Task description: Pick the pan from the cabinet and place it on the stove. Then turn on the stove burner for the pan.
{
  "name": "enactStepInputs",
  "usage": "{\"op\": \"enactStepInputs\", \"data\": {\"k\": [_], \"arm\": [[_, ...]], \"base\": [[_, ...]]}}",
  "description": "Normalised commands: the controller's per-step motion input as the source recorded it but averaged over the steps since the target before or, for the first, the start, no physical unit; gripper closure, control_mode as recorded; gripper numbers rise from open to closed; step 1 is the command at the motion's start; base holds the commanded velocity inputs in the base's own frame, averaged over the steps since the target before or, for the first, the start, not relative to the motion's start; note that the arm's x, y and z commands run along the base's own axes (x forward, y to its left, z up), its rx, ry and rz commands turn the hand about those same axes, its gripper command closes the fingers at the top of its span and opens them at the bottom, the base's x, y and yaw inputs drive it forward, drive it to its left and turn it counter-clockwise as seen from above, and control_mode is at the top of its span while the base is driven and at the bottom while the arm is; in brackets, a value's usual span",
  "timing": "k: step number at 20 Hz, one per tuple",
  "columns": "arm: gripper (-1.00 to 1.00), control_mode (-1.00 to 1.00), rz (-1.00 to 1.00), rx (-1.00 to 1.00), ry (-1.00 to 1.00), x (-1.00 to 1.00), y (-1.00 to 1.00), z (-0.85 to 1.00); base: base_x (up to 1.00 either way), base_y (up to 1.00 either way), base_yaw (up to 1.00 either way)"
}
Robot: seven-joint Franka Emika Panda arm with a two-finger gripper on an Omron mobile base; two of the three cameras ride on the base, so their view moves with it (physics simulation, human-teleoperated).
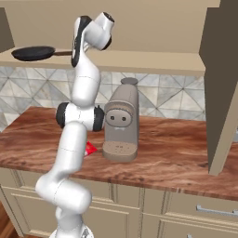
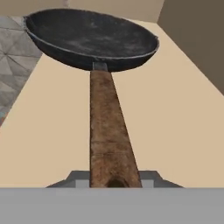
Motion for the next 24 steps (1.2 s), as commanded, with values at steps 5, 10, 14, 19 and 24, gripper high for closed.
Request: {"op": "enactStepInputs", "data": {"k": [5, 10, 14, 19, 24], "arm": [[1.0, -1.0, -0.02, 0.04, -0.2, -0.96, -0.1, -0.39], [1.0, -1.0, -0.07, 0.06, -0.17, -0.8, -0.15, -0.63], [1.0, -1.0, -0.21, 0.2, -0.13, -0.75, -0.28, -0.8], [1.0, -1.0, -0.33, 0.3, -0.05, -0.99, -0.28, -0.8], [1.0, -1.0, -0.32, 0.26, -0.11, -1.0, -0.26, -0.72]], "base": [[0.0, 0.0, 0.0], [0.0, 0.0, 0.0], [0.0, 0.0, 0.0], [0.0, 0.0, 0.0], [0.0, 0.0, 0.0]]}}
